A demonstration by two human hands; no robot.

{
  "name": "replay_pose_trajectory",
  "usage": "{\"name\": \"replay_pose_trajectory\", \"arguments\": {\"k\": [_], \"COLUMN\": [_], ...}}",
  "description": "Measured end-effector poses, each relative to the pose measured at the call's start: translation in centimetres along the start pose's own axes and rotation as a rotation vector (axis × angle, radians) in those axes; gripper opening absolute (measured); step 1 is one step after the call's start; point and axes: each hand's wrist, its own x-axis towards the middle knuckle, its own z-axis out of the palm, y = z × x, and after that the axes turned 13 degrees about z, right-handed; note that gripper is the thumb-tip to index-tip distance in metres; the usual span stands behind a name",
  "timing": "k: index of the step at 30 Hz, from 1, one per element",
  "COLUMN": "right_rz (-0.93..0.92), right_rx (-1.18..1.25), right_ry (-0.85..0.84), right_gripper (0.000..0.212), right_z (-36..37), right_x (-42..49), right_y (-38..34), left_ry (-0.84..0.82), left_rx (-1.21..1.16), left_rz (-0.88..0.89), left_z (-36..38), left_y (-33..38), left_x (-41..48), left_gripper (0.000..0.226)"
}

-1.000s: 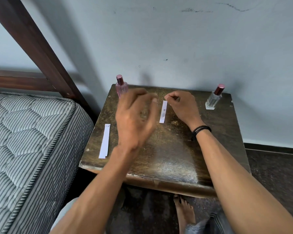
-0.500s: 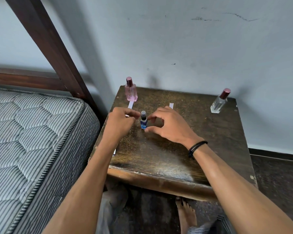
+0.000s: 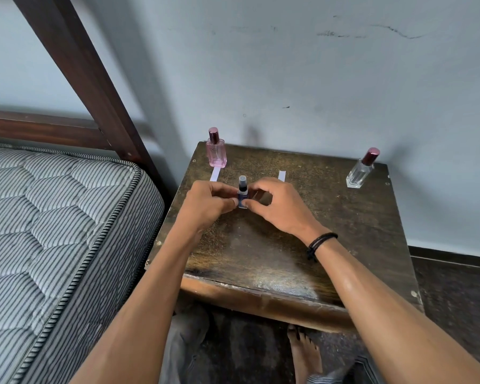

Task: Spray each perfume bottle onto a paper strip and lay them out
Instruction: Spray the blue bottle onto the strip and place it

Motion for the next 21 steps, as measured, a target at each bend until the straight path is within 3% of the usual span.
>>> {"name": "replay_pose_trajectory", "arguments": {"k": [7,11,21], "right_rz": [0.114,0.178,0.251], "right_rx": [0.076,0.118,0.147], "right_ry": [0.106,0.183,0.340], "right_gripper": [0.021,0.020,0.024], "right_z": [-1.7,-2.3,-2.5], "right_x": [0.8,1.6,2.9], "right_y": [1.8,2.4,4.1], "left_ry": [0.075,0.102,-0.001], "left_rx": [0.018,-0.033,-0.031], "left_rz": [0.162,0.200,0.260], "left_z": [4.1,6.1,8.5], "left_y": [0.6,0.2,-0.3], "left_x": [1.8,2.8,4.5], "left_gripper": [0.021,0.033,0.054]}}
